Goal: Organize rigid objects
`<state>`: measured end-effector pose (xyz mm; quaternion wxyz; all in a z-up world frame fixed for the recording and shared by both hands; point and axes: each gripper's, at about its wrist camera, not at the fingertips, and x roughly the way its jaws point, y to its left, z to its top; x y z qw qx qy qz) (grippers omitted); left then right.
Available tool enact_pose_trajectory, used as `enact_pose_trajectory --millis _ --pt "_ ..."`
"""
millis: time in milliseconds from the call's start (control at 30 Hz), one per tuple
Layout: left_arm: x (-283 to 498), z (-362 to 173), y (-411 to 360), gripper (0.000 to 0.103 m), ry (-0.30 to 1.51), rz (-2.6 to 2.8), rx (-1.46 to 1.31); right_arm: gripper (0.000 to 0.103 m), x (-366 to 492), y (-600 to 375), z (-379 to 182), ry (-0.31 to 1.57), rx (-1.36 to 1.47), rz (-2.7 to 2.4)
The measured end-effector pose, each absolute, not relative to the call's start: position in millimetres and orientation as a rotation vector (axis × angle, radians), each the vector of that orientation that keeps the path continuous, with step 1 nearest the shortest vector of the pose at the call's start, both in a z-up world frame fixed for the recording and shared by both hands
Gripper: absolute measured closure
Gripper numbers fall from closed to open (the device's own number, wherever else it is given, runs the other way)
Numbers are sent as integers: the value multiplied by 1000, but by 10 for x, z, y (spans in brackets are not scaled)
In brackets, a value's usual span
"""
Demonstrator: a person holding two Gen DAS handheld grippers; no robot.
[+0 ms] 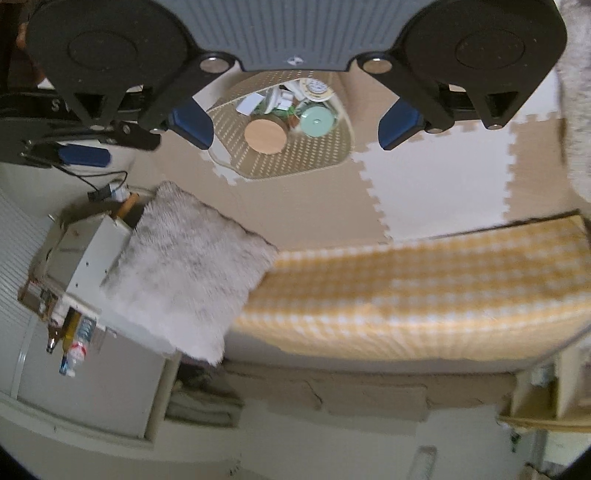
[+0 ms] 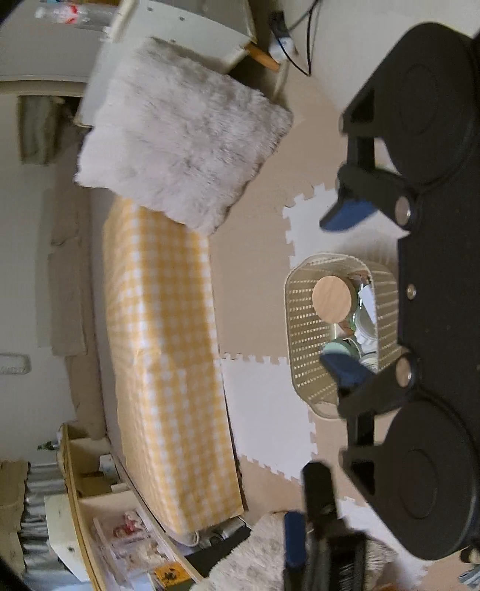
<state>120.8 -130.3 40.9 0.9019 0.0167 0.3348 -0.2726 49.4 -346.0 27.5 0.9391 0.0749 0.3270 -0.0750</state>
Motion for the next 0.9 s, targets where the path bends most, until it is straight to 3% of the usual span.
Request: enact_pose_trajectory --millis 400,900 --pt "594 524 -782 0 598 -406 40 6 -124 -3177 364 586 106 -159" --pt "313 273 -576 0 545 -261 97 0 -432 -3036 221 478 69 -208"
